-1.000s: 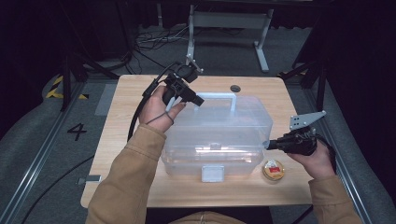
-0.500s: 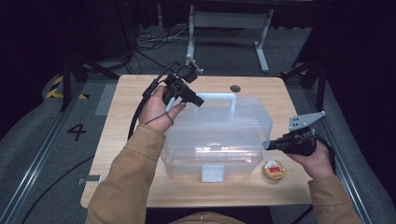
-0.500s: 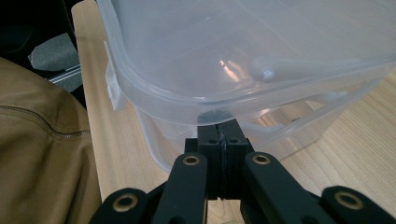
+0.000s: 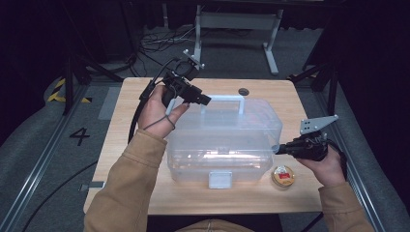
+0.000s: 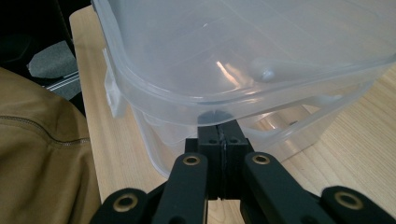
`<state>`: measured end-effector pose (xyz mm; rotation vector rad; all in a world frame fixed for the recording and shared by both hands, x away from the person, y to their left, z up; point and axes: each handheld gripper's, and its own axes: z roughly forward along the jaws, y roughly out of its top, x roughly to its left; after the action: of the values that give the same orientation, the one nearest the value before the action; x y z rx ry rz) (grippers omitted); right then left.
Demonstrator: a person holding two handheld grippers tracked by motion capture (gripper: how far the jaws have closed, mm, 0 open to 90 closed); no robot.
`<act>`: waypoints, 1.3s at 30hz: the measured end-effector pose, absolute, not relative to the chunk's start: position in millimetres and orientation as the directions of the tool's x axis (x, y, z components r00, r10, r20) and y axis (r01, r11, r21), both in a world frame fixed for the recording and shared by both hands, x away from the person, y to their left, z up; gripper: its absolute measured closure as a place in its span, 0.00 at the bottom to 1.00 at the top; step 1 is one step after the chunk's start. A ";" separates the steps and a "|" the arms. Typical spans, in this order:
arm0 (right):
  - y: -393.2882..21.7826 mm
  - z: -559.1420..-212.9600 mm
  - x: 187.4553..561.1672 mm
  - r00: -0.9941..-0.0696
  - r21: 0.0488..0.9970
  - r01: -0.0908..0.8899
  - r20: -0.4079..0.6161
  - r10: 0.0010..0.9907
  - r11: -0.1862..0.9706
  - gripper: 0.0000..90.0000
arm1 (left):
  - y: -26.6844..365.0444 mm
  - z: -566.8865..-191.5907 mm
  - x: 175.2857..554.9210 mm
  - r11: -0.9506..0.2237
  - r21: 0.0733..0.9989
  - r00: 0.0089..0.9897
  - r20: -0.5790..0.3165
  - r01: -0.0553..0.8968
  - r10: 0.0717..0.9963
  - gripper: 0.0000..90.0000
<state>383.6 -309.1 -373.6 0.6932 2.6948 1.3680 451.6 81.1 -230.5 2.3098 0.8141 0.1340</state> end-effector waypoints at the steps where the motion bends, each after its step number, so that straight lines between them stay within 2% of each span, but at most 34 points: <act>1: -308.7 -373.1 383.3 -0.899 0.777 0.369 0.159 0.408 0.510 1.00 | 81.8 -228.8 449.8 -0.576 0.634 0.800 -0.117 0.516 0.588 0.59; 18: -308.2 -361.8 381.0 -0.862 0.814 0.382 0.143 0.487 0.437 1.00 | 93.9 -209.1 415.1 -0.570 0.672 0.831 -0.125 0.473 0.542 0.76; 27: -309.3 -356.5 385.2 -0.836 0.832 0.411 0.181 0.518 0.372 1.00 | 104.7 -208.3 399.2 -0.568 0.683 0.838 -0.121 0.459 0.532 0.79; 39: -306.4 -348.8 391.7 -0.797 0.845 0.422 0.173 0.578 0.329 1.00 | 119.8 -209.2 376.7 -0.553 0.706 0.842 -0.114 0.443 0.528 0.81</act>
<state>391.7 -306.4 -348.8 0.9217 2.4271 1.4670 376.7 119.8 -209.2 2.2420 0.7033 0.1417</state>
